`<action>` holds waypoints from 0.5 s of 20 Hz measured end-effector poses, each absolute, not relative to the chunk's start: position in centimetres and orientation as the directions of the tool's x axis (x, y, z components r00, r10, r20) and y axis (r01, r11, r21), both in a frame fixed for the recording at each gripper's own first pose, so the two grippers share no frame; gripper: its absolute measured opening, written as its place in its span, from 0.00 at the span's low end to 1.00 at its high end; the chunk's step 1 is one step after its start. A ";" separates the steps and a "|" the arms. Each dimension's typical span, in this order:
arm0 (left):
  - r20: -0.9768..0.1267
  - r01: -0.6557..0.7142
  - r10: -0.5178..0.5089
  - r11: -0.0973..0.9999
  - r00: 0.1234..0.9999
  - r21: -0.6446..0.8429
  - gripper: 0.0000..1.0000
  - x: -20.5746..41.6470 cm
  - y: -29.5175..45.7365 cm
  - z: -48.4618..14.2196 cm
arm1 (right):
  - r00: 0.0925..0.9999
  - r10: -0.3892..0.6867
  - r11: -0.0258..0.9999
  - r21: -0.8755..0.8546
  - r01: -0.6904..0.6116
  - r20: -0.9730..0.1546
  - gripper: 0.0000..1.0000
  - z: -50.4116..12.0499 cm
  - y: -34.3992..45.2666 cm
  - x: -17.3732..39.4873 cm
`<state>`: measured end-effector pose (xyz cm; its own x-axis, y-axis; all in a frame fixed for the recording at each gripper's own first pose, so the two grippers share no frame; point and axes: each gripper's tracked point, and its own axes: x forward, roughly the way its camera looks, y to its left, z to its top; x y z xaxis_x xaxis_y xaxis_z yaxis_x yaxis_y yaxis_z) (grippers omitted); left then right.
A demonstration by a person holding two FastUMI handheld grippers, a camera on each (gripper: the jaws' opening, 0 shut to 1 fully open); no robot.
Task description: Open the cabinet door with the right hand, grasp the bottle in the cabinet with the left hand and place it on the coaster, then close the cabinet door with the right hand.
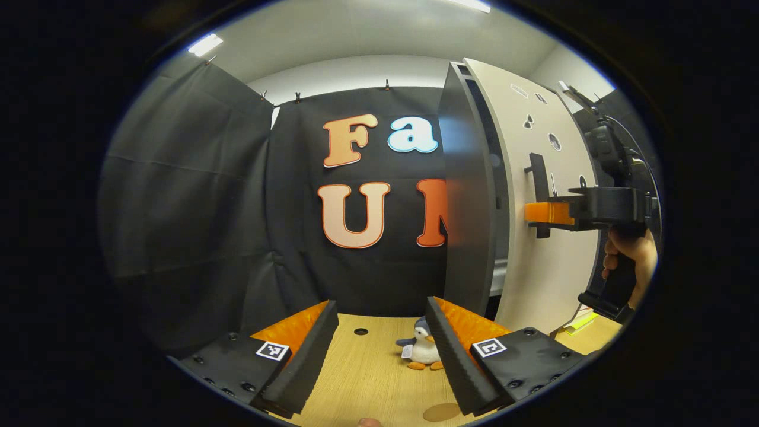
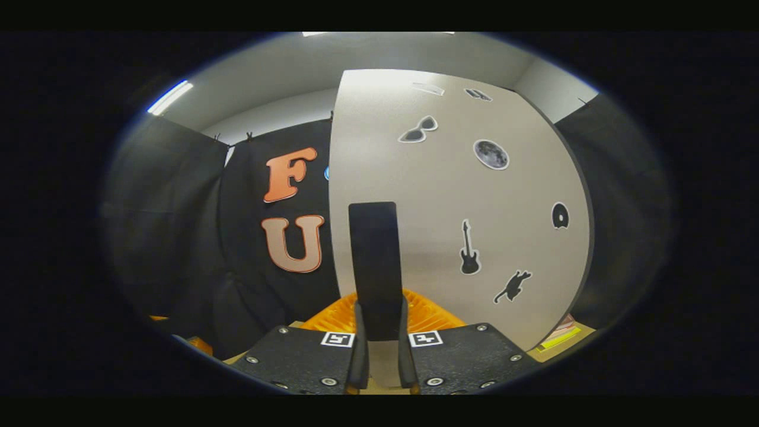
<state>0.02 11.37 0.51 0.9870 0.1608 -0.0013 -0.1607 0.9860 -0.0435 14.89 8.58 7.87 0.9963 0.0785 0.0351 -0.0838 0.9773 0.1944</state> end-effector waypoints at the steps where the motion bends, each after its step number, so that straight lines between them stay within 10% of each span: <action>1: 0.000 -0.156 0.156 0.987 0.988 -0.043 0.96 0.0 11.0 0.5 | 0.996 0.078 0.977 0.195 -0.083 0.036 0.19 7.9 8.5 14.5; 10: 0.014 -0.076 0.078 0.995 0.997 -0.067 0.96 -0.6 7.8 1.0 | 0.995 0.095 0.969 0.225 -0.100 0.033 0.19 8.0 7.4 12.8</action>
<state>-0.57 7.82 1.05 0.9969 0.0775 0.0139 -0.0764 0.9948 -0.0666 12.81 7.35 7.95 0.9949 0.0955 0.0330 -0.1005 0.9691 0.2251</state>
